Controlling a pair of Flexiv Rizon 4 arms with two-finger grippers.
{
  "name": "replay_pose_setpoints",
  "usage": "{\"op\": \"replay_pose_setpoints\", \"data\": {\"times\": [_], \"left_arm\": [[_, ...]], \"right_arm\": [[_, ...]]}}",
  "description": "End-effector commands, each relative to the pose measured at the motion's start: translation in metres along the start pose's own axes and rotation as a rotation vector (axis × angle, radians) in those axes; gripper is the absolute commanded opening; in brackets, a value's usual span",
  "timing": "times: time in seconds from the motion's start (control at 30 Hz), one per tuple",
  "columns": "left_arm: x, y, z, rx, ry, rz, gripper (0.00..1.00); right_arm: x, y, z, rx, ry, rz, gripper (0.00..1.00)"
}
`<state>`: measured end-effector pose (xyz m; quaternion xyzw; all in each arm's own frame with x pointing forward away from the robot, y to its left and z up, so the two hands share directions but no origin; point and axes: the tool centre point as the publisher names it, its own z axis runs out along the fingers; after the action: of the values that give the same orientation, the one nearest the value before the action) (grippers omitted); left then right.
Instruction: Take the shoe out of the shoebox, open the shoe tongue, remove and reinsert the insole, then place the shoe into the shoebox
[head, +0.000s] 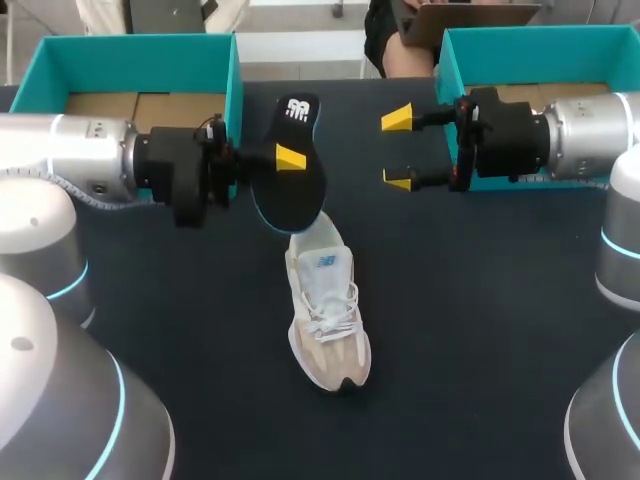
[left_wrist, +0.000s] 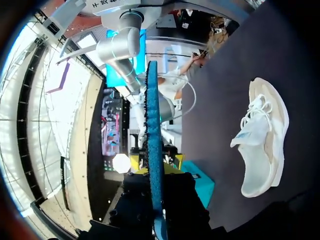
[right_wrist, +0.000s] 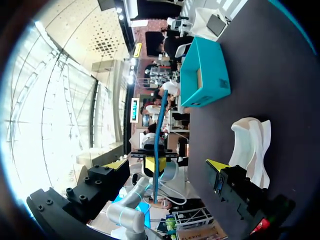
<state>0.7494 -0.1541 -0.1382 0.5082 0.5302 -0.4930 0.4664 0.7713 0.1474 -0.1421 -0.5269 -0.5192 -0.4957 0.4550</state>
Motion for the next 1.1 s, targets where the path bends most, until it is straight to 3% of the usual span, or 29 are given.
{"op": "replay_pose_setpoints", "data": {"times": [0.03, 0.13, 0.3, 0.53, 0.8, 0.9, 1.1], "left_arm": [[-0.002, -0.004, -0.004, -0.021, 0.204, -0.518, 0.0], [-0.002, -0.009, -0.011, -0.031, 0.267, -0.681, 0.0], [-0.011, -0.018, -0.016, -0.015, 0.252, -0.942, 0.0], [-0.022, -0.024, -0.015, 0.073, 0.079, -1.289, 0.0], [-0.028, -0.023, -0.016, 0.095, -0.093, -1.707, 0.0], [-0.03, -0.023, -0.017, 0.068, -0.165, -1.85, 0.0], [-0.033, -0.023, -0.017, 0.065, -0.186, -1.934, 0.0]], "right_arm": [[0.0, 0.0, 0.002, -0.001, -0.001, 0.0, 1.0], [0.0, 0.0, 0.002, -0.001, -0.001, 0.0, 1.0], [0.0, 0.0, 0.002, -0.001, -0.001, 0.0, 1.0], [0.0, 0.0, 0.002, -0.001, -0.001, 0.0, 1.0], [0.0, 0.0, 0.002, -0.001, -0.001, 0.0, 1.0], [0.0, 0.0, 0.002, -0.001, -0.001, 0.0, 1.0], [0.0, 0.0, 0.002, -0.001, -0.001, 0.0, 1.0]]}}
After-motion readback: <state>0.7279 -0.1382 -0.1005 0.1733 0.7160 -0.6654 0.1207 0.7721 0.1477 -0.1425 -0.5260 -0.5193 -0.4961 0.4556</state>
